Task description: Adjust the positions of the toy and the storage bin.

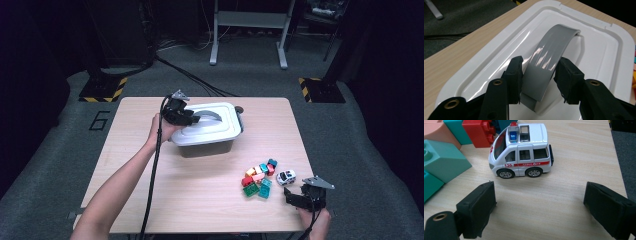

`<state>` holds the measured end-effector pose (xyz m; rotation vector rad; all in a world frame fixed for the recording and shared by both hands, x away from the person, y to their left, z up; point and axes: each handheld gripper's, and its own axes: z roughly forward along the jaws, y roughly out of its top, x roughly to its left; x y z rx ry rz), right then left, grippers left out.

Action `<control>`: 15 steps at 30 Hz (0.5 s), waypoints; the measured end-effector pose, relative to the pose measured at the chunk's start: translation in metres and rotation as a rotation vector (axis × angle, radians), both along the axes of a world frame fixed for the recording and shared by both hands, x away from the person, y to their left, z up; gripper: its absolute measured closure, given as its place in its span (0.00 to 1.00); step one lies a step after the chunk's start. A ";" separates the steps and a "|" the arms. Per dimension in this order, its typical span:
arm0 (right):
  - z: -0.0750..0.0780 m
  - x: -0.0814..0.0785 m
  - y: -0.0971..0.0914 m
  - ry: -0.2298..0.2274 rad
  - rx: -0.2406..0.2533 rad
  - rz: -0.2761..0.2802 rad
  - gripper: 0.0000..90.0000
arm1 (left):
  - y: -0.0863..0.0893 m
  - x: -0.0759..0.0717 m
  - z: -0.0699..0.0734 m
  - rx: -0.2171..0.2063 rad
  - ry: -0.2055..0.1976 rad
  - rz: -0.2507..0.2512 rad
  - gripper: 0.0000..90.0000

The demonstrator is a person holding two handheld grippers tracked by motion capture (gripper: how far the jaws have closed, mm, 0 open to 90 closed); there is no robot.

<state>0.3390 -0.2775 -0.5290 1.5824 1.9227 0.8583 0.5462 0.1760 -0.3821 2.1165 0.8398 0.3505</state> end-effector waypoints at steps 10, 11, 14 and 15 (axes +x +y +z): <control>0.000 0.000 0.000 -0.001 0.000 -0.002 0.12 | -0.014 0.013 0.012 0.052 -0.020 -0.067 0.50; 0.000 0.000 0.000 0.000 0.001 -0.003 0.12 | -0.016 0.015 0.012 0.068 -0.023 -0.074 0.49; 0.000 0.000 0.000 0.002 0.003 -0.006 0.12 | -0.020 0.018 0.007 0.092 -0.021 -0.075 0.53; 0.000 0.000 0.000 0.002 0.003 -0.006 0.12 | -0.020 0.018 0.006 0.085 -0.013 -0.074 0.56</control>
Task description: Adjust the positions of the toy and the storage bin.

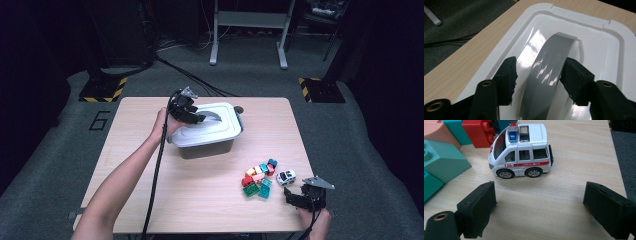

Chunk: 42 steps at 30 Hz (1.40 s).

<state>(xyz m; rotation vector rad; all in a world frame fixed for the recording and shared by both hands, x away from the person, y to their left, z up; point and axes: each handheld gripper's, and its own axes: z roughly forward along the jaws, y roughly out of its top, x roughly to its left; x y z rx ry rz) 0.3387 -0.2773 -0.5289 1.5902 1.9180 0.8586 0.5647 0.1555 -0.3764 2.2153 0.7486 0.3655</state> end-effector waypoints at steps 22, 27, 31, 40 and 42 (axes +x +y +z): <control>0.000 0.000 0.000 0.000 0.000 0.001 0.12 | 0.001 -0.028 0.006 -0.019 0.038 0.007 0.55; 0.000 0.000 0.000 -0.002 -0.001 0.005 0.12 | -0.004 -0.019 0.012 0.007 0.021 -0.018 0.53; 0.000 0.000 0.000 -0.004 -0.003 0.006 0.12 | -0.009 -0.015 0.010 0.015 0.026 -0.064 0.61; 0.000 0.000 0.000 -0.004 -0.003 0.006 0.12 | -0.013 -0.027 0.008 0.011 0.037 -0.047 0.74; 0.000 0.000 0.000 -0.004 -0.003 0.006 0.12 | -0.014 -0.031 0.008 0.011 0.044 -0.035 0.74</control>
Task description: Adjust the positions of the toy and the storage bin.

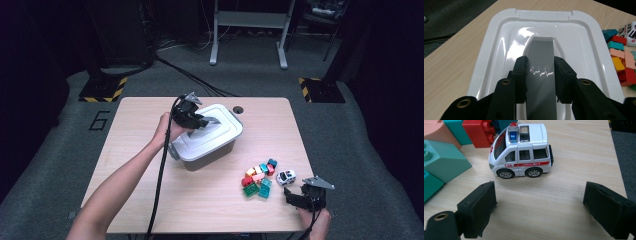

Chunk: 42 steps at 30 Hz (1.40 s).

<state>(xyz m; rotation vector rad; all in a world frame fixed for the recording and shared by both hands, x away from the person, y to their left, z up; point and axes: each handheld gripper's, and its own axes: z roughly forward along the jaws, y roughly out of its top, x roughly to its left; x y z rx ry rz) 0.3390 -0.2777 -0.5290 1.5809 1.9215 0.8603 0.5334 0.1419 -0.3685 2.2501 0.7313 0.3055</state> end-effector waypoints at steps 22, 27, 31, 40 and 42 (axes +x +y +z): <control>0.000 0.000 0.000 0.001 -0.001 -0.002 0.12 | -0.009 -0.044 0.001 -0.030 0.076 0.094 0.75; 0.000 0.000 0.000 0.001 0.000 -0.002 0.12 | -0.010 -0.051 0.001 -0.035 0.079 0.102 0.74; 0.000 0.000 0.000 0.001 -0.001 -0.002 0.12 | -0.010 -0.055 0.001 -0.035 0.077 0.102 0.74; 0.000 0.000 0.000 0.001 0.000 -0.002 0.12 | -0.009 -0.056 -0.001 -0.040 0.060 0.099 0.74; 0.000 0.000 0.000 0.002 -0.001 -0.002 0.12 | -0.009 -0.056 -0.001 -0.041 0.057 0.100 0.74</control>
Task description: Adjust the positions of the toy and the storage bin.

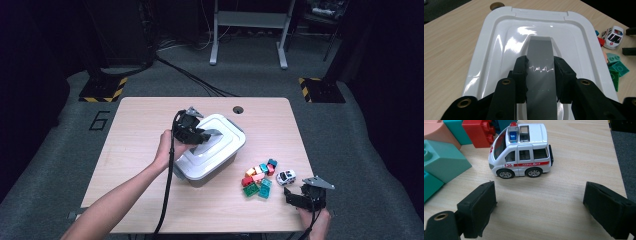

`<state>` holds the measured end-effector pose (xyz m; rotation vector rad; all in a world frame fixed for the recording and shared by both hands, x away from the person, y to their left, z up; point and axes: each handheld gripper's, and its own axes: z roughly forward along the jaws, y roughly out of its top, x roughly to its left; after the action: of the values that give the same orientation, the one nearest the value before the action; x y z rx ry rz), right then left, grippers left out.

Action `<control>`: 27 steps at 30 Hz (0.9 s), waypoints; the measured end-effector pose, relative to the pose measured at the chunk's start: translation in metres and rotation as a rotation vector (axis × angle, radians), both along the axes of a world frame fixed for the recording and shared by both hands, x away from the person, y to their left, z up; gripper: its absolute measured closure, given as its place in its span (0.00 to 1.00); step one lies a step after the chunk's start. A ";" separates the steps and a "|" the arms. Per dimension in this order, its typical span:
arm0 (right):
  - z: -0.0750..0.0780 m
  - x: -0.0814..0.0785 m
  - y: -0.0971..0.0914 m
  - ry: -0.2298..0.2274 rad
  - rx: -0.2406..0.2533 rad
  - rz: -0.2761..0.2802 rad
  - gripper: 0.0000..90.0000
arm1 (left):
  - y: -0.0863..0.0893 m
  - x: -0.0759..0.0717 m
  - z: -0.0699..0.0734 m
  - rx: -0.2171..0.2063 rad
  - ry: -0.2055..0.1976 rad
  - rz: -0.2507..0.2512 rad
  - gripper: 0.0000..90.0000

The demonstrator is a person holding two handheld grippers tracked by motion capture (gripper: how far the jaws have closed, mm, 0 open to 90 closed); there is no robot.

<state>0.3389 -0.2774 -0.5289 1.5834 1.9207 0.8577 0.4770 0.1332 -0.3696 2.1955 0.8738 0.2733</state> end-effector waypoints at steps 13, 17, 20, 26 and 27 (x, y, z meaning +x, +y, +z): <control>0.000 0.000 0.000 0.000 0.000 -0.002 0.12 | -0.003 -0.004 0.000 0.028 -0.043 0.000 0.74; 0.000 0.000 0.000 0.000 0.000 -0.001 0.12 | -0.002 -0.005 0.001 0.038 -0.057 -0.003 0.75; 0.000 0.000 0.000 0.000 0.000 -0.001 0.12 | -0.002 -0.004 0.002 0.038 -0.060 0.000 0.75; 0.000 0.000 0.000 0.000 0.000 -0.001 0.12 | 0.000 -0.005 0.007 0.024 -0.071 0.004 0.75; 0.000 0.000 0.000 0.000 0.000 -0.002 0.12 | 0.001 -0.005 0.009 0.025 -0.072 0.001 0.75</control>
<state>0.3388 -0.2773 -0.5289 1.5849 1.9193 0.8571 0.4717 0.1342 -0.3610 2.1943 0.8358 0.3630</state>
